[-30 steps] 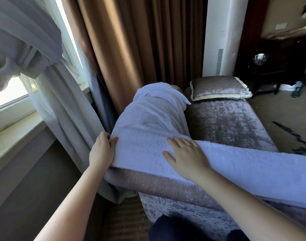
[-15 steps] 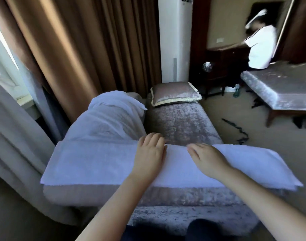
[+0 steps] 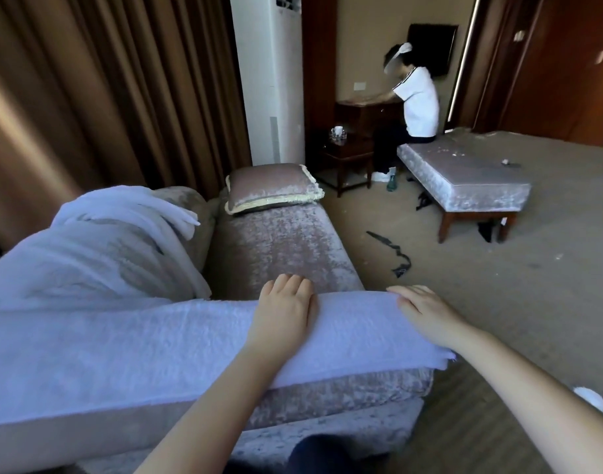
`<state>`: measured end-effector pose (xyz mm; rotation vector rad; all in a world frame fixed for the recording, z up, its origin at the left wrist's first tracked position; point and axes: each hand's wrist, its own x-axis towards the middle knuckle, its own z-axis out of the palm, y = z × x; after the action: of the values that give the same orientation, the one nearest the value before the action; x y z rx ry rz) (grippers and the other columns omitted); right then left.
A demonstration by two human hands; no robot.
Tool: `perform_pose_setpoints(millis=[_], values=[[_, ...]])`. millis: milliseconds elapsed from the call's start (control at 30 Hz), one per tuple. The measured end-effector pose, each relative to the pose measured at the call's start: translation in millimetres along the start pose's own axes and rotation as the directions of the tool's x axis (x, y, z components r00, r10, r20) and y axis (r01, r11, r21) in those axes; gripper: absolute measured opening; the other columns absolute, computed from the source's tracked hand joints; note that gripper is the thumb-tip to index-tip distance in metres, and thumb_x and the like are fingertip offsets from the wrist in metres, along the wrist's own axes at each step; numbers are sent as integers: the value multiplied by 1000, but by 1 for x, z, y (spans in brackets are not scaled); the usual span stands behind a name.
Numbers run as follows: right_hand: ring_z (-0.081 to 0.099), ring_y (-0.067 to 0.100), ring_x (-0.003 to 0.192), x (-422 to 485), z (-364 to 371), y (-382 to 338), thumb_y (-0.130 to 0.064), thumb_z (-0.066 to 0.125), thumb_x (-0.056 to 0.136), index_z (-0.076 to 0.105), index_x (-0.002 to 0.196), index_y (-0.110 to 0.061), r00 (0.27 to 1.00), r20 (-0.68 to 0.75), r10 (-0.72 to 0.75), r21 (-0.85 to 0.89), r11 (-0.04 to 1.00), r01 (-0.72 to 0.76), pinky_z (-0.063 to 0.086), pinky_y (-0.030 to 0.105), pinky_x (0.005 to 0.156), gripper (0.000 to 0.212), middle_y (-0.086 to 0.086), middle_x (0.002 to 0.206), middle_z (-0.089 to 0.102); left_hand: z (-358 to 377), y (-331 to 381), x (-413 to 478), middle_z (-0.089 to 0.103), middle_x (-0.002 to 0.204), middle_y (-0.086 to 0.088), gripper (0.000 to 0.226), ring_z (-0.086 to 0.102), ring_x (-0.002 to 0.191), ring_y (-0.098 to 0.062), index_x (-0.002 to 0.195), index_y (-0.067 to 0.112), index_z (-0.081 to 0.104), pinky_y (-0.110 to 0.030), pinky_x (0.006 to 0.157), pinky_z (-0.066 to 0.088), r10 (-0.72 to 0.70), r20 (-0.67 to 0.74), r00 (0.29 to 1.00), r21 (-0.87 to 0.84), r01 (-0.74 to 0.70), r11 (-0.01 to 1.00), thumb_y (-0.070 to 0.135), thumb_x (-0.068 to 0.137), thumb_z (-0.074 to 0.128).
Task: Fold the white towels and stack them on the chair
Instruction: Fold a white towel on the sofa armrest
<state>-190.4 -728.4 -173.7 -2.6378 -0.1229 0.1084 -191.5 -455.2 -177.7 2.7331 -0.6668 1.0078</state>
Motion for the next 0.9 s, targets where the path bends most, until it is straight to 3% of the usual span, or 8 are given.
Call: perform_pose_setpoints(millis=[100,200,300,367,533,633,767,900], values=[[33,17,131,5,-8,21,-19,32,102,46,137,-24,997,39,59,23,998,-60,32,28,97,39,-1,136,47,-2,2,-1,57,79,3,20,50,73,-20,81,15,61,-32,65,41,10,-6,1000,16,-10,1000,24,90,46],[51,23,103,7,-13,31,-15,43,96,53,108,-24,995,30,95,118,988,-98,39,32,74,18,3,107,56,-3,3,-2,59,80,4,29,52,74,-20,84,16,64,-32,65,42,40,14,999,19,-40,999,26,93,38],[46,21,76,5,-17,29,-8,49,91,52,99,-3,993,-7,115,292,950,-108,30,31,64,10,6,85,49,-3,3,-1,59,80,4,30,52,73,-20,85,15,64,-32,64,42,32,21,999,18,-32,999,27,93,37],[51,23,82,3,-17,26,-6,53,92,56,104,4,991,-31,132,422,900,-107,37,31,69,17,10,89,52,-2,4,-1,60,82,4,30,52,73,-20,86,15,64,-32,64,42,22,26,999,23,-22,999,27,93,38],[64,21,107,-13,-17,39,-28,72,85,64,119,-16,953,176,245,632,715,-300,46,45,101,37,3,110,70,-5,7,-3,62,80,3,32,53,73,-20,85,14,65,-34,63,44,-6,44,999,3,6,1000,26,93,37],[67,23,102,-29,-21,45,-26,72,85,67,110,-9,944,225,243,620,711,-331,50,43,96,31,8,106,73,-4,6,-3,61,80,3,30,53,72,-20,84,14,64,-33,63,44,-1,38,999,9,1,1000,26,92,38],[62,29,85,-41,-42,28,-24,73,84,58,98,7,968,53,245,613,757,-225,41,37,73,37,18,90,63,-6,7,-1,60,83,3,13,54,77,-21,89,14,62,-33,66,45,0,31,1000,-46,1,999,19,90,51],[57,21,77,-61,-71,-37,-12,67,86,59,78,-7,988,-51,144,651,755,-76,38,31,65,13,8,82,62,-32,16,2,60,84,7,8,53,79,-15,92,19,62,-28,73,44,-146,68,987,-423,161,892,12,90,62]])
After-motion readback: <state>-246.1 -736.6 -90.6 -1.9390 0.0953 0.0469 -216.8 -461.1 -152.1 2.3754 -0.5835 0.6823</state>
